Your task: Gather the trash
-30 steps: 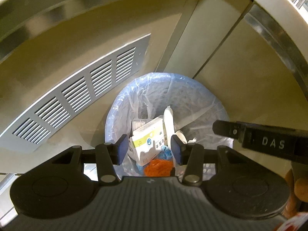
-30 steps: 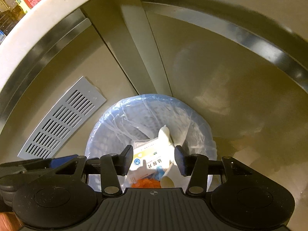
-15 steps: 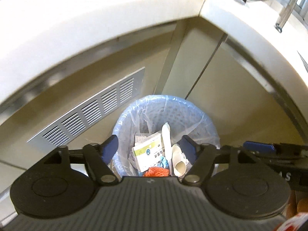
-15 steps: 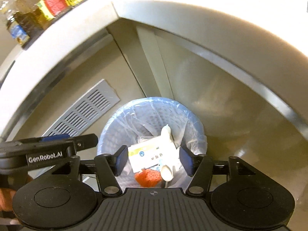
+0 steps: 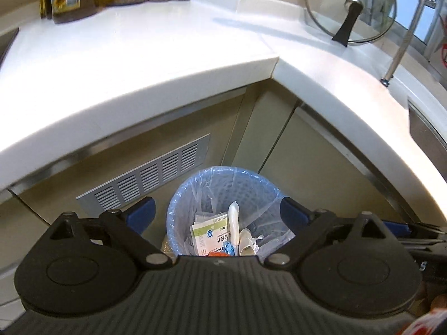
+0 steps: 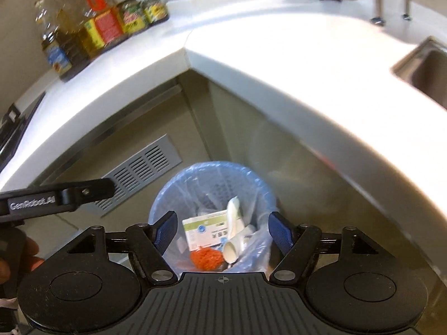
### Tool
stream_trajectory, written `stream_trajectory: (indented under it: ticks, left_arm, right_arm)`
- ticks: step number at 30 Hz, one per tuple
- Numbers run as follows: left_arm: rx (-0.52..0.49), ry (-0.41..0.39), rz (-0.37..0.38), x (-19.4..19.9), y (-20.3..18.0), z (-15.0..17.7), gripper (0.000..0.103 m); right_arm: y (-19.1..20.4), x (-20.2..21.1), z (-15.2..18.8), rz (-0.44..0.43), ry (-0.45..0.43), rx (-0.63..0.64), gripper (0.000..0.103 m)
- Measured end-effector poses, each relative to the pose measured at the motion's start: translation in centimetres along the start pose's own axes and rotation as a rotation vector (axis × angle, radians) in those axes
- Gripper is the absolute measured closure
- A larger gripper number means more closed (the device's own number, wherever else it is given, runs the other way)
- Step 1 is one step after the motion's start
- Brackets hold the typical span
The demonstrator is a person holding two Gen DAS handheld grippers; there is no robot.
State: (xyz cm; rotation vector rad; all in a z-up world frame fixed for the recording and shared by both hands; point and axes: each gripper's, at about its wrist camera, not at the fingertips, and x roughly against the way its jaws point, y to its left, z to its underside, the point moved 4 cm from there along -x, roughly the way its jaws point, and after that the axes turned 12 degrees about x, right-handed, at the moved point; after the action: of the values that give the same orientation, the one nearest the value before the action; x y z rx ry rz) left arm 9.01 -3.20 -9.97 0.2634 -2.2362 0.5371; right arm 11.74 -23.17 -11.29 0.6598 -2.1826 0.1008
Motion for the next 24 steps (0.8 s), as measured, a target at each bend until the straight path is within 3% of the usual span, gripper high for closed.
stream_trajectory:
  ticks: [13,18,24]
  left_arm:
    - [-0.132,-0.028,0.110,7.5,1.3,-0.5,0.008]
    - [-0.183,-0.020,0.145,9.5,1.5,0.0,0.009]
    - [-0.194,-0.023,0.128,10.6,1.6,0.2,0.009]
  right_arm:
    - [5.9,8.5,0.6,0.143,-0.164,-0.085,0.031]
    - [8.0,10.9,1.3,0.188,-0.189,-0.100,0.031]
    - [8.8,12.2,1.2,0.203,-0.185,-0.082,0.030]
